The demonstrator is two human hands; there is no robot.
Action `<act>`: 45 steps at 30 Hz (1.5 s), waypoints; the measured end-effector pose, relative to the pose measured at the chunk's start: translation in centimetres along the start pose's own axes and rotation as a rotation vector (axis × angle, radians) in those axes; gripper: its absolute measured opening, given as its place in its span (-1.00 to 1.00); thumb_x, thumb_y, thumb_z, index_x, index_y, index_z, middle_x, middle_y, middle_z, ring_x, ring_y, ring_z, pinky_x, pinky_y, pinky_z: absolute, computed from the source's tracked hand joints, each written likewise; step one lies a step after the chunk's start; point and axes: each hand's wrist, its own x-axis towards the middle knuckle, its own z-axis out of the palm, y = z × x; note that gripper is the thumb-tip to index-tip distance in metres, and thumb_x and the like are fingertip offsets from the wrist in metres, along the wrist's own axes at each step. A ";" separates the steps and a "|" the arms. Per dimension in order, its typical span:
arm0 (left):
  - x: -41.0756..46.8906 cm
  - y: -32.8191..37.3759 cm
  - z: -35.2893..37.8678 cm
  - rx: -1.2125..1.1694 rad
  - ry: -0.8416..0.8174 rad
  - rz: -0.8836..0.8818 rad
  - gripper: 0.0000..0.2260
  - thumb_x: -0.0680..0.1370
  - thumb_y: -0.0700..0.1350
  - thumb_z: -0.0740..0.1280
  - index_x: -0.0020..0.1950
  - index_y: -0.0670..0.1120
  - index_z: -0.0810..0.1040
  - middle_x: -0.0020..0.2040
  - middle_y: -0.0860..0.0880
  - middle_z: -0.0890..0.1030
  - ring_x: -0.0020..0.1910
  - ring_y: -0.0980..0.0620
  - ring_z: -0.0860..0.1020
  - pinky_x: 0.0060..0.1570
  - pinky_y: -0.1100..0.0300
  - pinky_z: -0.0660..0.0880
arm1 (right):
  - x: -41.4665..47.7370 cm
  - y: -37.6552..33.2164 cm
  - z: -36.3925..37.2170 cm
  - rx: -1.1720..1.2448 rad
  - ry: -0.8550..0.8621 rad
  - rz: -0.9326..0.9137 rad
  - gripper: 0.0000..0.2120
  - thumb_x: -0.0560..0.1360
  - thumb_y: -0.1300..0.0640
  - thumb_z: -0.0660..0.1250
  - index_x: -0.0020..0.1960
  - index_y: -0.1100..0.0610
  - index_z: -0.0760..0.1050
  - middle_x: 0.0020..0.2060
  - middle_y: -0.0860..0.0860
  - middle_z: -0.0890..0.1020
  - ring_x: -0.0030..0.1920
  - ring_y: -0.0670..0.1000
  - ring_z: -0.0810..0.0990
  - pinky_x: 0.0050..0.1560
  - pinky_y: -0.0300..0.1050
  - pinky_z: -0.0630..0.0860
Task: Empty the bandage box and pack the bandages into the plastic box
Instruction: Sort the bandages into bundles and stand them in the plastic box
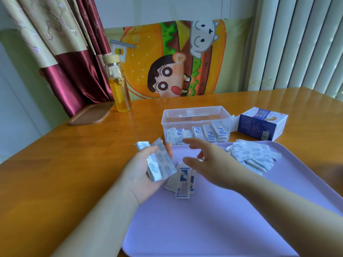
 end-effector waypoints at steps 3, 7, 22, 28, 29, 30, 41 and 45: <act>-0.1 -0.5 0.5 0.039 -0.044 -0.041 -0.79 0.61 -0.16 0.15 0.01 -0.18 0.57 -0.22 -0.09 0.68 -0.25 0.03 0.64 -0.01 0.04 0.53 | -0.4 -0.6 -0.7 0.078 0.004 -0.124 -0.30 0.40 -0.13 0.41 0.44 -0.18 0.17 0.26 -0.19 0.37 0.16 -0.16 0.42 -0.09 -0.44 0.44; -0.1 -1.2 1.4 0.068 -0.111 -0.069 -0.81 0.59 -0.18 0.19 0.12 -0.17 0.54 -0.27 -0.07 0.62 -0.38 0.05 0.57 -0.12 0.08 0.57 | -1.2 -0.9 -1.3 -0.033 -0.049 -0.238 -0.11 0.26 -0.14 0.53 0.44 -0.21 0.10 0.31 -0.22 0.33 0.29 -0.21 0.31 0.25 -0.22 0.35; -0.6 -2.1 2.7 0.276 -0.211 -0.074 -0.98 0.54 -0.18 0.29 -0.09 -0.10 0.49 -0.38 -0.01 0.43 -0.55 0.17 0.31 -0.59 0.36 0.32 | -0.5 -0.3 -3.5 0.391 0.022 0.003 -0.82 0.44 0.12 0.43 0.03 -0.02 0.60 -0.14 -0.14 0.70 -0.08 -0.22 0.64 0.07 -0.20 0.52; -0.8 -2.0 2.8 0.333 -0.178 -0.087 -0.91 0.50 -0.13 0.33 -0.18 -0.12 0.52 -0.42 0.01 0.37 -0.55 0.14 0.32 -0.55 0.34 0.33 | -1.7 -1.0 -3.8 0.065 -0.096 -0.212 -0.10 0.27 -0.04 0.55 0.44 -0.27 0.09 0.34 -0.25 0.32 0.26 -0.29 0.35 0.20 -0.40 0.36; -0.8 -2.0 2.9 0.313 -0.176 -0.096 -0.88 0.52 -0.16 0.31 -0.22 -0.13 0.51 -0.44 0.01 0.38 -0.53 0.14 0.33 -0.55 0.33 0.35 | -2.0 -1.2 -3.5 -0.080 -0.153 -0.248 0.11 0.21 -0.11 0.57 0.48 -0.28 -0.14 0.40 -0.27 0.18 0.35 -0.29 0.21 0.27 -0.42 0.26; -0.8 -2.1 3.1 0.304 -0.184 -0.103 -0.84 0.54 -0.19 0.29 -0.25 -0.13 0.49 -0.45 0.00 0.38 -0.53 0.13 0.34 -0.55 0.32 0.38 | -2.3 -1.3 -3.1 -0.233 -0.172 -0.291 0.22 0.18 -0.17 0.56 0.46 -0.26 -0.31 0.43 -0.26 0.08 0.40 -0.24 0.11 0.32 -0.39 0.18; -1.3 -2.6 4.1 0.449 -0.283 -0.137 -0.79 0.56 -0.29 0.15 -0.26 -0.14 0.43 -0.47 -0.01 0.40 -0.57 0.14 0.31 -0.55 0.32 0.36 | -2.6 -0.8 -2.6 -0.416 -0.084 -0.363 0.21 0.23 -0.22 0.50 0.52 -0.03 -0.30 0.20 -0.23 0.13 0.06 -0.31 0.18 -0.03 -0.53 0.11; -1.4 -2.6 4.1 0.557 -0.263 -0.089 -0.72 0.56 -0.27 0.17 -0.35 -0.09 0.38 -0.47 0.03 0.33 -0.54 0.15 0.18 -0.57 0.35 0.19 | -2.1 -0.5 -2.0 -0.217 -0.055 -0.388 -0.01 0.24 -0.27 0.39 0.51 -0.17 -0.08 0.24 -0.36 0.17 0.05 -0.41 0.35 0.01 -0.46 0.34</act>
